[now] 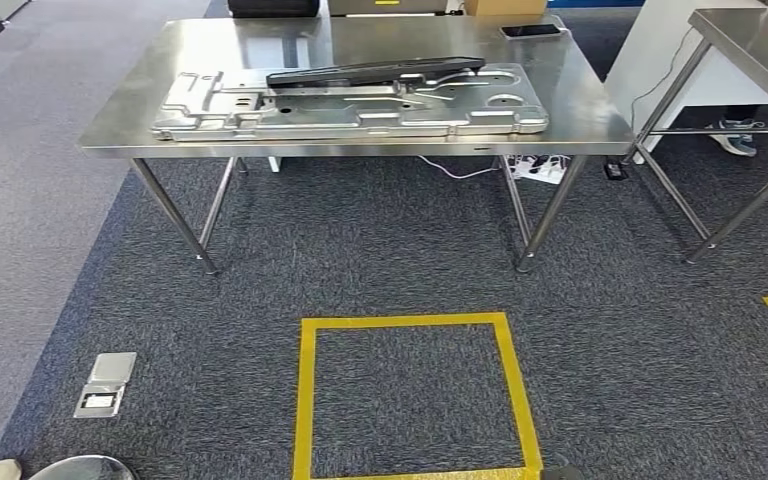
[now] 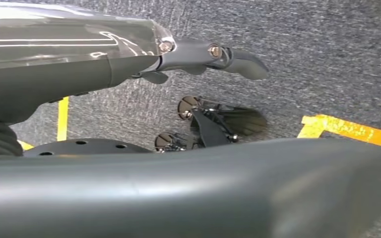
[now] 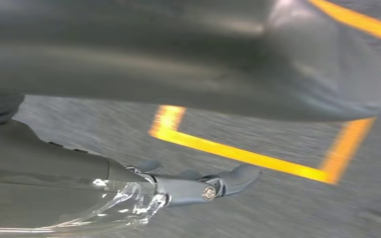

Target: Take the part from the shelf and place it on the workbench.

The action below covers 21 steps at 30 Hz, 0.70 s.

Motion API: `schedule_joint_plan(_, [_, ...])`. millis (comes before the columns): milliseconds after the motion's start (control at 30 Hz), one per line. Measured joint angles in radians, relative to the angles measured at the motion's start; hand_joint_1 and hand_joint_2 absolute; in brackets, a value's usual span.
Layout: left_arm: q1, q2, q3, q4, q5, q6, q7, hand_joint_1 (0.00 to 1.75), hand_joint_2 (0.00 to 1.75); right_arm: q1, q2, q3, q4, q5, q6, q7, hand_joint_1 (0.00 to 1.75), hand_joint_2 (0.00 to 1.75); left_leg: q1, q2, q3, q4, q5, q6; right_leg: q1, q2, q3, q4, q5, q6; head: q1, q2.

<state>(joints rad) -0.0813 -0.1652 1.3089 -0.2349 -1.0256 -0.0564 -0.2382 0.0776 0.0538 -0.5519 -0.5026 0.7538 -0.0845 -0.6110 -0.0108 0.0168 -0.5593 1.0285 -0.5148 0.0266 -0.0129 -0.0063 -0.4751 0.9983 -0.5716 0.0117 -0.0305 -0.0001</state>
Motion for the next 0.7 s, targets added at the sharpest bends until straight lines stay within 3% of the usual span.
schedule_joint_plan(33, [0.001,0.0,0.0,0.0,0.0,-0.001,0.0,0.0,0.0,-0.01,-0.004,-0.012,0.039,0.003,-0.002,0.024,0.0,0.0,0.002,-0.003,-0.007,0.017,-0.02,-0.006,-0.002,-0.002,-0.007,-0.001,0.007,-0.009,-0.001,0.0])
schedule_joint_plan(100, [0.001,0.0,0.0,0.0,-0.001,-0.004,-0.001,0.0,0.0,-0.027,-0.007,-0.032,0.1,0.006,-0.007,0.079,0.0,0.0,0.007,-0.007,-0.038,0.107,-0.099,-0.02,-0.004,-0.005,-0.025,-0.002,0.021,-0.023,-0.002,0.0])
schedule_joint_plan(167, [0.001,0.0,0.0,0.0,-0.001,-0.005,-0.004,0.0,0.0,-0.038,-0.009,-0.053,0.145,0.0,-0.009,0.136,0.0,0.0,0.013,-0.008,-0.069,0.225,-0.166,-0.029,-0.003,-0.007,-0.044,-0.001,0.034,-0.025,-0.002,0.0])
schedule_joint_plan(200, [0.001,0.0,0.0,0.0,-0.001,-0.005,-0.006,0.0,0.0,-0.043,-0.009,-0.066,0.165,-0.005,-0.007,0.172,0.0,0.0,0.015,-0.008,-0.069,0.252,-0.172,-0.031,-0.003,-0.008,-0.053,0.0,0.04,-0.025,-0.002,0.0])
schedule_joint_plan(233, [0.001,0.0,0.0,-0.001,-0.001,-0.005,-0.009,0.0,0.0,-0.048,-0.009,-0.08,0.181,-0.01,-0.005,0.21,0.0,0.0,0.015,-0.008,-0.051,0.241,-0.158,-0.031,-0.003,-0.008,-0.06,0.0,0.045,-0.024,-0.002,0.0])
schedule_joint_plan(267, [0.001,0.0,0.001,-0.001,-0.001,-0.005,-0.011,0.0,0.0,-0.052,-0.009,-0.092,0.195,-0.013,-0.002,0.244,0.0,0.0,0.015,-0.008,-0.014,0.191,-0.131,-0.029,-0.002,-0.008,-0.066,0.001,0.05,-0.022,-0.002,0.0])
schedule_joint_plan(300, [0.001,0.001,0.001,-0.001,-0.001,-0.005,-0.013,0.0,0.0,-0.056,-0.008,-0.102,0.206,-0.013,0.001,0.274,0.0,0.0,0.014,-0.009,0.034,0.116,-0.099,-0.024,-0.002,-0.008,-0.07,0.002,0.054,-0.02,-0.002,0.0])
schedule_joint_plan(367, [0.0,0.004,0.001,-0.003,-0.001,-0.005,-0.016,0.0,0.0,-0.062,-0.004,-0.119,0.224,-0.01,0.007,0.327,0.0,0.0,0.009,-0.01,0.115,-0.02,-0.065,-0.01,0.0,-0.008,-0.075,0.003,0.062,-0.012,-0.002,0.0])
schedule_joint_plan(400, [-0.001,0.005,0.002,-0.004,-0.001,-0.005,-0.016,0.0,0.0,-0.066,-0.003,-0.127,0.232,-0.007,0.01,0.352,0.0,0.0,0.006,-0.01,0.132,-0.053,-0.063,-0.006,0.0,-0.008,-0.078,0.003,0.066,-0.007,-0.002,0.0])
schedule_joint_plan(500, [-0.001,0.007,0.003,-0.005,-0.001,-0.005,-0.015,0.0,0.0,-0.075,0.0,-0.151,0.25,-0.002,0.023,0.427,0.0,0.0,0.003,-0.008,0.129,-0.071,-0.054,0.004,-0.002,-0.007,-0.084,0.006,0.074,0.013,-0.001,0.0])
schedule_joint_plan(533, [-0.002,0.007,0.003,-0.006,-0.001,-0.006,-0.013,0.0,0.44,-0.078,0.001,-0.159,0.254,-0.001,0.028,0.451,0.0,0.0,0.005,-0.007,0.125,-0.074,-0.046,0.01,-0.002,-0.005,-0.09,0.018,0.061,0.018,-0.001,0.0])
schedule_joint_plan(600, [-0.004,0.009,0.003,-0.007,-0.001,-0.007,-0.011,0.0,1.31,-0.082,0.003,-0.172,0.26,0.001,0.033,0.487,0.0,0.0,0.009,-0.002,0.114,-0.078,-0.034,0.019,-0.003,-0.001,-0.127,0.103,-0.004,0.023,0.0,0.0])
schedule_joint_plan(633, [-0.004,0.01,0.004,-0.007,-0.001,-0.007,-0.009,0.0,1.75,-0.083,0.004,-0.177,0.262,0.002,0.036,0.5,0.0,0.44,0.008,-0.001,0.107,-0.077,-0.03,0.022,-0.004,0.0,-0.153,0.172,-0.043,0.025,0.0,0.0])
schedule_joint_plan(667, [-0.004,0.01,0.004,-0.007,-0.001,-0.008,-0.007,0.0,1.75,-0.083,0.004,-0.181,0.264,0.003,0.038,0.51,0.0,0.87,0.007,0.0,0.102,-0.075,-0.028,0.023,-0.004,0.0,-0.175,0.237,-0.072,0.028,0.0,0.0])
schedule_joint_plan(700, [-0.004,0.01,0.004,-0.007,-0.002,-0.008,-0.006,0.0,1.75,-0.083,0.005,-0.185,0.266,0.004,0.041,0.518,0.0,1.31,0.007,0.001,0.097,-0.071,-0.026,0.023,-0.004,0.0,-0.186,0.279,-0.084,0.03,0.0,0.0])
